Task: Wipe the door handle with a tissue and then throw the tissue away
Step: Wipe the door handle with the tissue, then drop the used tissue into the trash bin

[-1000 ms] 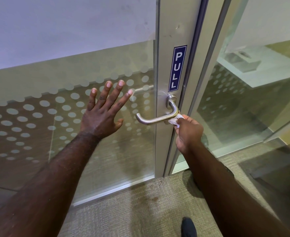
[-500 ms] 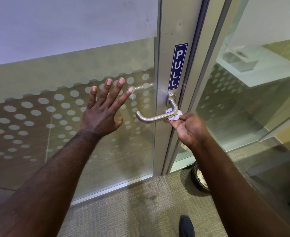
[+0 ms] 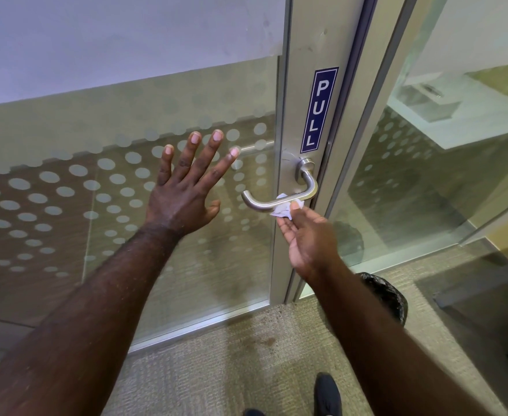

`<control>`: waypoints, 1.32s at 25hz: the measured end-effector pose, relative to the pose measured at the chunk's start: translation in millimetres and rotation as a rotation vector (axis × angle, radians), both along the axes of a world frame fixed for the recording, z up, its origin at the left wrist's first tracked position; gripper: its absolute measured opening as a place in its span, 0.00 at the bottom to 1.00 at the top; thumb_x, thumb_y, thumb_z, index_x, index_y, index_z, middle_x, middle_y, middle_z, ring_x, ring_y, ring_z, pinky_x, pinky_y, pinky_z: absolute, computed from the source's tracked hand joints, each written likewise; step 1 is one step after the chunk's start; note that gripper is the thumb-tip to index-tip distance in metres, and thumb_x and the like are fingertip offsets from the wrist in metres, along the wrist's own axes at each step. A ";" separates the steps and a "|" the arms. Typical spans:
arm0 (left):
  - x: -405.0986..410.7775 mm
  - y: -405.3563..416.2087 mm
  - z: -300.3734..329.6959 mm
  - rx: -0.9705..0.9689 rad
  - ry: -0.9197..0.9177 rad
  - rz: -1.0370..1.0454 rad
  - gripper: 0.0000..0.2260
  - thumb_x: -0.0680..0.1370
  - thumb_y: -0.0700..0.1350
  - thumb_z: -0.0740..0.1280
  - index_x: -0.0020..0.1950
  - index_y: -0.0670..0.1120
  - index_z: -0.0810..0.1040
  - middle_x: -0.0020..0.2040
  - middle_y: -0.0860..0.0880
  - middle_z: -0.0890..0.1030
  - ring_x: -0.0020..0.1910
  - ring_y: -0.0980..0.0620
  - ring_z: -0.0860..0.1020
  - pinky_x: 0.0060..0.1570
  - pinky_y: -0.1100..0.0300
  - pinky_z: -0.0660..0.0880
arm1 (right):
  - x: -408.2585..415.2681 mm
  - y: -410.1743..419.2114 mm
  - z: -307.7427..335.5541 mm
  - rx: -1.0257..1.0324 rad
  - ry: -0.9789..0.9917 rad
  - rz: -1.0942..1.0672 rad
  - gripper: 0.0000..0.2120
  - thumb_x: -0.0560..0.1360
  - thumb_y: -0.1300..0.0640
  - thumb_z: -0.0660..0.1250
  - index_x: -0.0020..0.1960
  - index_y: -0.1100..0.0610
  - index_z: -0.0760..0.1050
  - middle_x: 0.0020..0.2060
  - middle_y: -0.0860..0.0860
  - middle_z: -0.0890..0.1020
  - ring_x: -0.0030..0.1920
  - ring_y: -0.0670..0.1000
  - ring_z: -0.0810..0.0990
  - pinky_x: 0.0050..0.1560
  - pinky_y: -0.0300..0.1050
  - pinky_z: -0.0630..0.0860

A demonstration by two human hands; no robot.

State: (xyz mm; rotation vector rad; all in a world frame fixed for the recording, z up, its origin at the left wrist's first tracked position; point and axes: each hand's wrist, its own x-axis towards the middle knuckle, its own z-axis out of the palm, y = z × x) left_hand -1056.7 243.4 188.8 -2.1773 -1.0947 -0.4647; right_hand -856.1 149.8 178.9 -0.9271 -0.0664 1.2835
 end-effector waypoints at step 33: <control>9.1 -30.0 -2.5 -0.101 -0.144 -0.085 0.53 0.66 0.54 0.75 0.83 0.54 0.45 0.83 0.48 0.42 0.81 0.45 0.41 0.77 0.44 0.34 | 87.4 -79.9 -113.6 -0.238 -0.732 -0.095 0.12 0.72 0.72 0.69 0.53 0.62 0.82 0.39 0.52 0.86 0.41 0.46 0.85 0.44 0.32 0.77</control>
